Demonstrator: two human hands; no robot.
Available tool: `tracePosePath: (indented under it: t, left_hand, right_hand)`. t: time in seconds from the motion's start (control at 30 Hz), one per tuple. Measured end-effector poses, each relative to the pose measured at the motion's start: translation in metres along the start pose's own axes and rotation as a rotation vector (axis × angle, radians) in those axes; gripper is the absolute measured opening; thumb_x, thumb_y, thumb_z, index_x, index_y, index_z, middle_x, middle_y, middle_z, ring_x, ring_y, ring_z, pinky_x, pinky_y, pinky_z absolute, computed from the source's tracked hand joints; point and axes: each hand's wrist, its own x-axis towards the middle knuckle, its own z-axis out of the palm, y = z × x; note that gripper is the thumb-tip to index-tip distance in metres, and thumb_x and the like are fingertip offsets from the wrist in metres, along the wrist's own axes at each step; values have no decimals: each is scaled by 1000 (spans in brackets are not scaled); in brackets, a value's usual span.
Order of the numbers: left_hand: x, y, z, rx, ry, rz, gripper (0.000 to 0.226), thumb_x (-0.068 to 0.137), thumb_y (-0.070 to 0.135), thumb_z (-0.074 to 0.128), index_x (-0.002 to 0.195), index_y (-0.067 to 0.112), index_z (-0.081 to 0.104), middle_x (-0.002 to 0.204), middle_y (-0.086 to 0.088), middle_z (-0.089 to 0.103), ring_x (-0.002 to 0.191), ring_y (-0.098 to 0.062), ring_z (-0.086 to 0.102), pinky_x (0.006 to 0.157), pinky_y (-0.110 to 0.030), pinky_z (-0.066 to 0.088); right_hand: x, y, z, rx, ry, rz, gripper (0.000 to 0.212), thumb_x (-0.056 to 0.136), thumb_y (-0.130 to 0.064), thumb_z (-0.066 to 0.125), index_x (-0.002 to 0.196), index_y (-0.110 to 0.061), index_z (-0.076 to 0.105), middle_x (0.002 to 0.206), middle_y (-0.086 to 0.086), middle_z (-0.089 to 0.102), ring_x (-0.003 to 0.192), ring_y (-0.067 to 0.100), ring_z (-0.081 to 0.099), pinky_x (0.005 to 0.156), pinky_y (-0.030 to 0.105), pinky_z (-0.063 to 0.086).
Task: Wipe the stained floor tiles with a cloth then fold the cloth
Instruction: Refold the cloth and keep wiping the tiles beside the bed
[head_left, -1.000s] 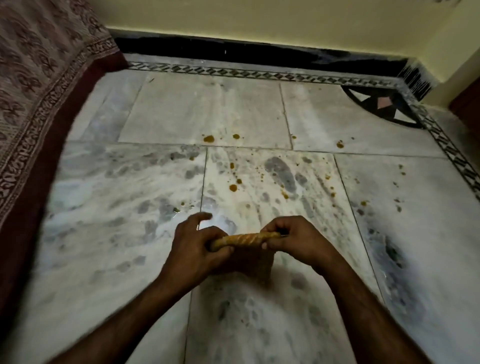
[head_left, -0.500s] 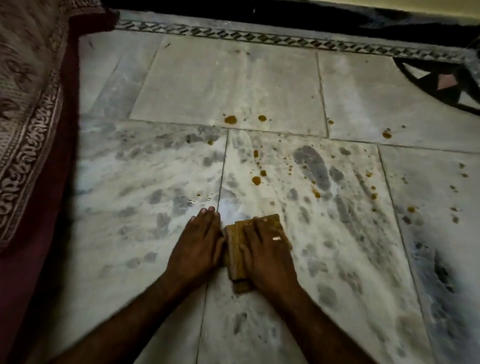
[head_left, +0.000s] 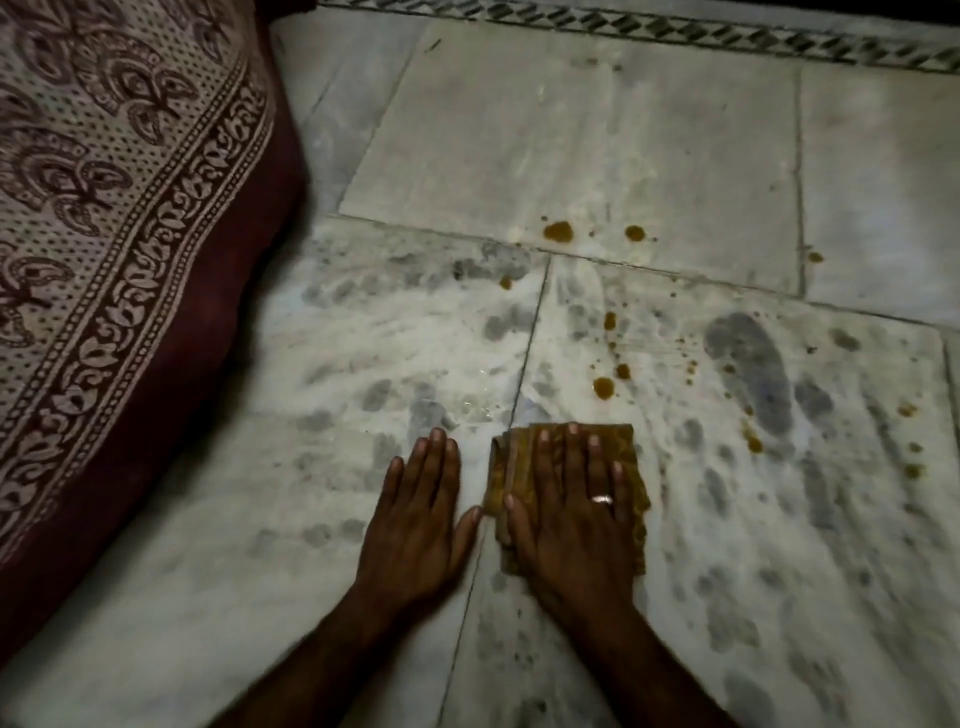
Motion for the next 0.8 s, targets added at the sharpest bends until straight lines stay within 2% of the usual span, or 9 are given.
tracePosePath:
  t: [0.1,0.27,0.43,0.53,0.67,0.8]
  left_hand:
    - [3,-10,-1,35,13,-57,67,102,44,31,155,2,30,165,-16,25,153,-29,24,122,-49,21]
    - [4,-24,-1,40,-2,-96,68,99,40,32,157,4,28,166,-14,23,154,-27,21,124,-48,17]
    - [9,-34,-6,-8,10,-208,71,96,36,33,158,2,22,167,-15,18,155,-28,17,125,-45,13]
    - [7,-33,-7,-65,26,-223,75,94,33,35,158,1,16,168,-16,11,156,-28,10,126,-43,10]
    - [4,-35,-11,-144,74,-226,74,94,29,36,158,0,15,168,-17,9,157,-28,7,127,-42,7]
    - [-1,-40,-9,-242,132,-172,69,95,27,34,156,-2,21,166,-19,16,156,-30,12,127,-42,8]
  right_hand:
    - [6,-18,5,22,29,-45,71,101,-50,37,159,-10,31,165,21,27,153,37,25,121,58,24]
    - [-34,6,9,-28,58,-278,71,95,-52,48,156,-16,40,164,16,32,152,36,31,122,53,23]
    - [8,12,13,-3,75,-107,70,99,-49,38,159,-14,31,165,20,27,152,38,29,121,57,24]
    - [61,-14,14,48,59,-71,67,103,-50,30,163,-23,17,169,18,16,156,37,17,124,57,17]
    - [94,-57,16,42,5,-200,64,104,-50,33,163,-31,18,169,18,14,157,37,12,124,58,15]
    - [56,-66,15,34,-21,-417,61,102,-48,41,160,-32,30,168,14,21,157,32,14,124,53,16]
